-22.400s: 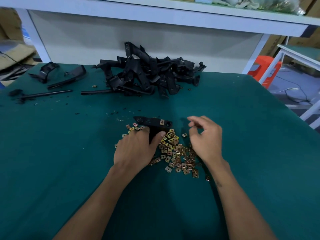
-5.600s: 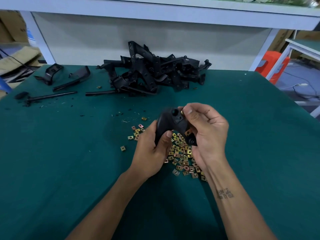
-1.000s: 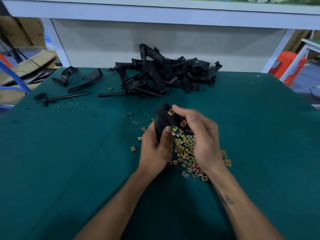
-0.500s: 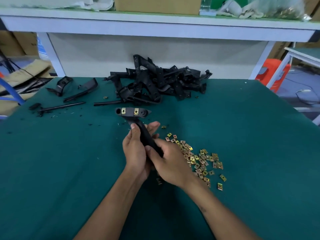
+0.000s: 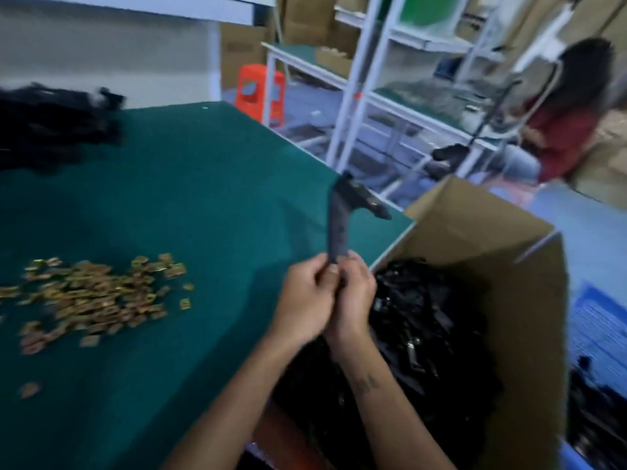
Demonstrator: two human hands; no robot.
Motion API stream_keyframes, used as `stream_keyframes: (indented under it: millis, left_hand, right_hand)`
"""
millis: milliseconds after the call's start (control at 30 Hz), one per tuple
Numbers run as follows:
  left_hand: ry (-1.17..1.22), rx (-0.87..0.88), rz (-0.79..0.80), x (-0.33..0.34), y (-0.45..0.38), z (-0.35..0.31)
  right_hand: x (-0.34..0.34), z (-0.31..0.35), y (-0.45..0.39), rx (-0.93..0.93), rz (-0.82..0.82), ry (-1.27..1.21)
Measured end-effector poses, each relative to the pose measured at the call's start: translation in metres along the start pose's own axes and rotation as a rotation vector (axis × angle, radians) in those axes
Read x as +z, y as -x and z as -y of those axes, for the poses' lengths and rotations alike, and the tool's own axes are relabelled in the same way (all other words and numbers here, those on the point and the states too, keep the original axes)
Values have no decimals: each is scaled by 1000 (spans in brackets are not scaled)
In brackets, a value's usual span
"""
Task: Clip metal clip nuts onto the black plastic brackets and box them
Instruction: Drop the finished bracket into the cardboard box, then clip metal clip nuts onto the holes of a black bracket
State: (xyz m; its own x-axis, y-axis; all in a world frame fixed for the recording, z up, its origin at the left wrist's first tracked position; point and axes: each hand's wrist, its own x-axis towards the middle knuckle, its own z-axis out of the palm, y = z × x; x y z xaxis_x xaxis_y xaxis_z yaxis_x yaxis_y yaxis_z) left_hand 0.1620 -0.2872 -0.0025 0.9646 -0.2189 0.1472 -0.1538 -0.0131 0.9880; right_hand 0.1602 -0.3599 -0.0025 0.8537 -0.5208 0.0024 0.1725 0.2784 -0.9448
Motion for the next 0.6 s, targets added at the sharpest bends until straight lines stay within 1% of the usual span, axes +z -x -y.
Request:
stream_keyframes:
  millis: [100,133,167,233,267,300,400,467,533,600]
  left_hand:
    - [-180,31,129,83,4,6]
    - [-240,-11,191,102,7,10]
    - [-293,-75,260,117,10,15]
    - [-352,-203,349,135,17,27]
    - [-348,-254,369,138,22,34]
    - [-345,-301,386,136,27,42]
    - [-418,-379,455,117,43,69]
    - [-494,-374,542,101,50,85]
    - [-529,-360,612,86,52,90]
    - [-514,-313,625,73,50,84]
  right_hand:
    - [-79,18,-15,-33,-221,113]
    - [-101,16,-16,2,-265,79]
    - [-120,10,-17,76,-282,11]
    - [-150,-7,-16,281,-284,-234]
    - [-161,-16,-15,365,-310,-327]
    - [-171,-29,-14,437,-334,-365]
    - [-189,-69,-4,610,-453,-345]
    - [-187,-93,7,726,-495,-324]
    - [-178,-110,15,756,-513,-239]
    - [-164,-117,17,774,-544,-189]
